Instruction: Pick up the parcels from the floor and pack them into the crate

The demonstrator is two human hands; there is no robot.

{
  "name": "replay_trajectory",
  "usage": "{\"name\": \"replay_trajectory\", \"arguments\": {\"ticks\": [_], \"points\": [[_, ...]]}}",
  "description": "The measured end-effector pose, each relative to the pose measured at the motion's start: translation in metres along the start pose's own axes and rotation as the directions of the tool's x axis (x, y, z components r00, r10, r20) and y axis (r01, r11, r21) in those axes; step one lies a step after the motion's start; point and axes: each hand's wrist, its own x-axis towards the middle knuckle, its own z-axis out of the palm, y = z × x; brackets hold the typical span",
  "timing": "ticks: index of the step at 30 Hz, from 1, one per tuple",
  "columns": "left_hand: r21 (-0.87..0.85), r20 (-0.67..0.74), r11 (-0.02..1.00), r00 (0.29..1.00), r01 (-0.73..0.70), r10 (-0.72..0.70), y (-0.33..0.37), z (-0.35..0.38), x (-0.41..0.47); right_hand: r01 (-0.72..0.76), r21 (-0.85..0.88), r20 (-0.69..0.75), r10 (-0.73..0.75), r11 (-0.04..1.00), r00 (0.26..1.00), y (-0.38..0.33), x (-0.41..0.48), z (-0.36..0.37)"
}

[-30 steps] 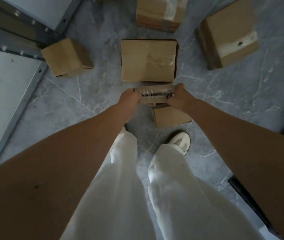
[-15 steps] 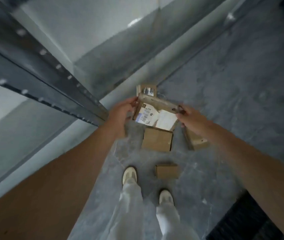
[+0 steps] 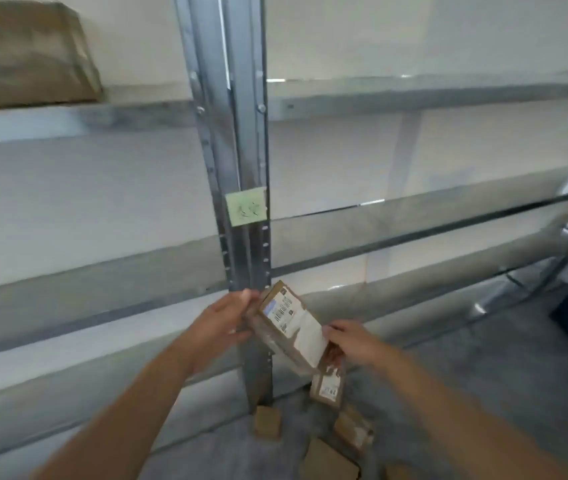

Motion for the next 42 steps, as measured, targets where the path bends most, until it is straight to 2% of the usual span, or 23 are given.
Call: {"name": "replay_trajectory", "arguments": {"ticks": [3,6,8,11,14,18,20,22,25,27,30,35,42], "points": [[0.137,-0.003,0.984,0.993,-0.113,0.115,0.022,-0.045,-0.062,0.023,0.003,0.131,-0.023,1.000,0.991,-0.052,-0.018,0.049],[0.247,-0.188,0.947,0.949,-0.204,0.253,0.031,-0.101,-0.135,0.085,0.023,0.202,-0.088,0.996,0.975,-0.104,-0.039,0.126],[0.275,-0.370,0.932,0.868,-0.238,0.331,0.029,-0.149,-0.186,0.167,0.013,0.232,-0.165,0.986,0.959,-0.142,-0.053,0.190],[0.250,-0.608,0.925,0.698,-0.285,0.379,0.018,-0.231,-0.271,0.238,-0.008,0.341,-0.221,0.971,0.914,-0.200,-0.079,0.303],[0.199,-0.749,0.927,0.561,-0.317,0.353,0.003,-0.313,-0.370,0.304,-0.074,0.469,-0.236,0.950,0.851,-0.252,-0.116,0.431],[0.101,-0.859,0.944,0.452,-0.314,0.242,-0.042,-0.406,-0.519,0.253,-0.090,0.604,-0.149,0.963,0.782,-0.276,-0.190,0.620],[0.069,-0.927,0.951,0.332,-0.303,0.173,-0.069,-0.435,-0.591,0.215,-0.081,0.674,-0.105,0.973,0.731,-0.268,-0.230,0.710],[0.069,-0.986,0.968,0.131,-0.243,0.104,-0.095,-0.453,-0.660,0.189,-0.084,0.754,-0.062,0.978,0.654,-0.254,-0.278,0.780],[0.039,-0.988,0.977,-0.154,-0.208,0.007,-0.123,-0.470,-0.742,0.157,-0.101,0.826,-0.005,0.982,0.564,-0.233,-0.339,0.855],[0.005,-0.969,0.981,-0.243,-0.194,-0.043,-0.131,-0.478,-0.773,0.118,-0.097,0.842,0.018,0.988,0.540,-0.217,-0.362,0.893],[-0.030,-0.948,0.990,-0.311,-0.136,-0.072,-0.147,-0.497,-0.799,0.052,-0.097,0.859,0.057,0.994,0.509,-0.203,-0.376,0.937],[-0.139,-0.929,0.987,-0.335,-0.083,-0.159,-0.171,-0.537,-0.813,0.012,-0.134,0.867,0.112,0.991,0.486,-0.216,-0.362,1.001],[-0.257,-0.884,0.907,-0.297,-0.333,-0.360,-0.169,-0.648,-0.785,0.099,-0.257,0.904,0.202,0.961,0.377,-0.261,-0.298,1.114]]}}
